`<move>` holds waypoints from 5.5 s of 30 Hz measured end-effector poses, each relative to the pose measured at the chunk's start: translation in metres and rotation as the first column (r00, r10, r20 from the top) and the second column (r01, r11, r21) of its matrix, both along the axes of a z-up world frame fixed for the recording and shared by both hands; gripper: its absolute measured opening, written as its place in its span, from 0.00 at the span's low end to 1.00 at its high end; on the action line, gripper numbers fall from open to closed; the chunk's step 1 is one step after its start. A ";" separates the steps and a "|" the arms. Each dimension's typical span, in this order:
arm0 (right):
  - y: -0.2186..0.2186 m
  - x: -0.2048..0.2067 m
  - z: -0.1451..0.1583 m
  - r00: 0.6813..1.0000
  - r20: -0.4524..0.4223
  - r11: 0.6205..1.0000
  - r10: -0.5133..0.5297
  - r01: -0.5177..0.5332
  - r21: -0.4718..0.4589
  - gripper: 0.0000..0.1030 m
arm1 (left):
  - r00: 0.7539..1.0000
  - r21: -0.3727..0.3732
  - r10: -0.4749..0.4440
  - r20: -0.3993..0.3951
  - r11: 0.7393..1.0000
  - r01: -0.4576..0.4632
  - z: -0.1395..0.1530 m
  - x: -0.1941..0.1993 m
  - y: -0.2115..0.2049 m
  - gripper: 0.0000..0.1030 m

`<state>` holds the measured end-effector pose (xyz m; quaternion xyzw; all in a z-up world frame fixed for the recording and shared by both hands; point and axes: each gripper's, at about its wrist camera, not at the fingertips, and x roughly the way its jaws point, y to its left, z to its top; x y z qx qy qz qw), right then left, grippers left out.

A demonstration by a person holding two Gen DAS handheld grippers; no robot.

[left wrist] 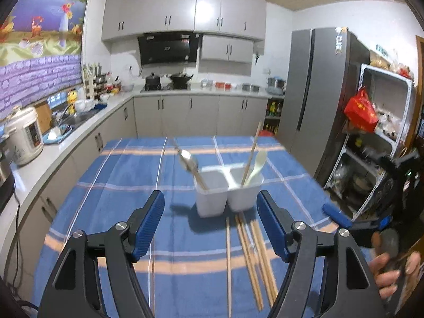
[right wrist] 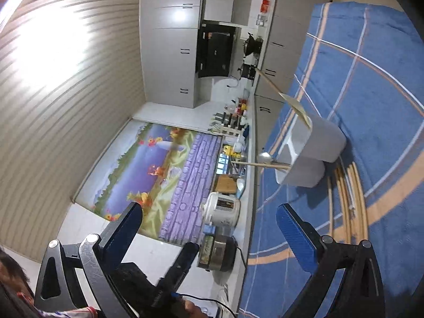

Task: Organize utensils
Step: 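Move both open tools back toward the remaining wooden chopsticks, then close the left tool on a wooden chopstick while the right tool grasps another chopstick, then hold both chopsticks and lift them off the cloth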

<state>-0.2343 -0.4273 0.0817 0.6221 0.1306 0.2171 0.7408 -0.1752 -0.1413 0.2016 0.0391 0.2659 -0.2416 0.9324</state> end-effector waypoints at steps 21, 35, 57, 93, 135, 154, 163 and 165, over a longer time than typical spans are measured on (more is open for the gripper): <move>0.032 0.032 -0.039 0.896 -0.443 0.858 -0.007 -0.222 -0.463 1.00 | 0.924 0.075 -0.063 -0.376 0.992 0.098 -0.143 0.085 -0.049 0.69; 0.065 0.066 -0.074 0.775 -0.589 0.529 -0.227 -0.410 -0.743 0.65 | 0.894 0.202 -0.130 -0.430 0.951 0.236 -0.187 0.112 -0.105 0.07; 0.029 0.053 -0.065 0.681 -0.624 0.443 -0.384 -0.458 -0.771 0.45 | 0.879 0.147 -0.023 -0.476 0.983 0.106 -0.182 0.098 -0.016 0.06; 0.026 0.067 -0.072 0.725 -0.655 0.530 -0.212 -0.478 -0.700 0.31 | 0.877 0.092 0.004 -0.480 0.995 0.046 -0.187 0.090 0.004 0.06; 0.018 0.079 -0.073 0.661 -0.663 0.438 -0.351 -0.509 -0.741 0.26 | 0.884 0.060 0.025 -0.467 0.998 0.004 -0.188 0.092 0.005 0.06; 0.060 0.083 -0.072 0.738 -0.650 0.332 -0.181 -0.576 -0.747 0.26 | 0.885 0.068 0.034 -0.464 0.998 -0.003 -0.187 0.091 0.002 0.06; 0.066 0.100 -0.078 0.684 -0.698 0.209 -0.212 -0.667 -0.716 0.25 | 0.803 -0.028 -0.012 -0.595 1.000 -0.005 -0.188 0.118 0.016 0.06; 0.062 0.097 -0.078 0.669 -0.714 0.208 -0.208 -0.682 -0.701 0.25 | 0.786 -0.027 -0.022 -0.618 1.000 0.007 -0.188 0.124 0.016 0.06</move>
